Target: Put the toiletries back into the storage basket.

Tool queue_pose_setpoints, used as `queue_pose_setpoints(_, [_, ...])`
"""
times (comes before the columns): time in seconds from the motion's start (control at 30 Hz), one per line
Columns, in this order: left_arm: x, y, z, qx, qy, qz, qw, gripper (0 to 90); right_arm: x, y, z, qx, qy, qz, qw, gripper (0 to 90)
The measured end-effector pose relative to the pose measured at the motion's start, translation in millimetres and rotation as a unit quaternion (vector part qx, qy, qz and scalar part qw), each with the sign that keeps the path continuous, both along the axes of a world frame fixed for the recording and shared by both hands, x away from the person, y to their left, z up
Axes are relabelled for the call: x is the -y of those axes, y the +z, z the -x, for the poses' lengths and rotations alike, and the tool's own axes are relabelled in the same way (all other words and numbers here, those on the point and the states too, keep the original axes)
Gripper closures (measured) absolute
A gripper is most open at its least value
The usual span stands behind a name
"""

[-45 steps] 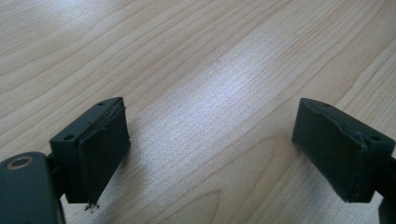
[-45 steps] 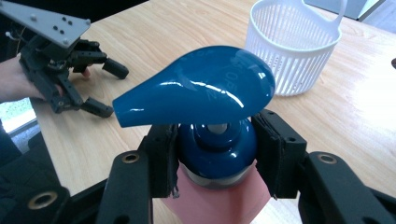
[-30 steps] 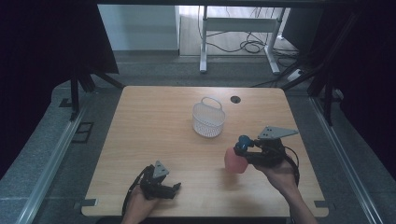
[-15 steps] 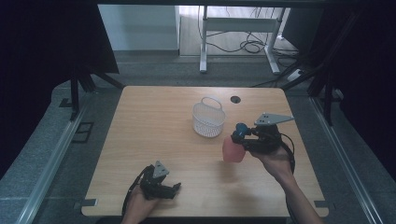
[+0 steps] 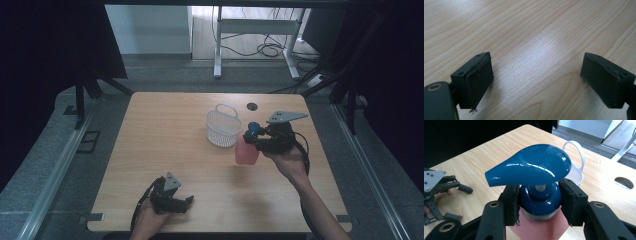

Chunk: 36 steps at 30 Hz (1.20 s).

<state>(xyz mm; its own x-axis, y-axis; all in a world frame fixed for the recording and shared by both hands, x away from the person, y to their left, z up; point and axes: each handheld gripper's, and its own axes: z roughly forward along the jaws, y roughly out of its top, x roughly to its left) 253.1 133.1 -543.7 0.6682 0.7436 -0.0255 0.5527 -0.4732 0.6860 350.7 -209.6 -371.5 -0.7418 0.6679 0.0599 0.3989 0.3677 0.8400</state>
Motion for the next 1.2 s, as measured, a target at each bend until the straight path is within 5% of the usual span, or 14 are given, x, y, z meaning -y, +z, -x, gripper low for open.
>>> queue_pose_setpoints(1.2, [0.1, 0.0, 0.3, -0.001, 0.0, 0.0, 1.0, 10.5, -37.0, 31.2, -52.2, 0.019, -0.013, 0.009, 0.9997, 52.8])
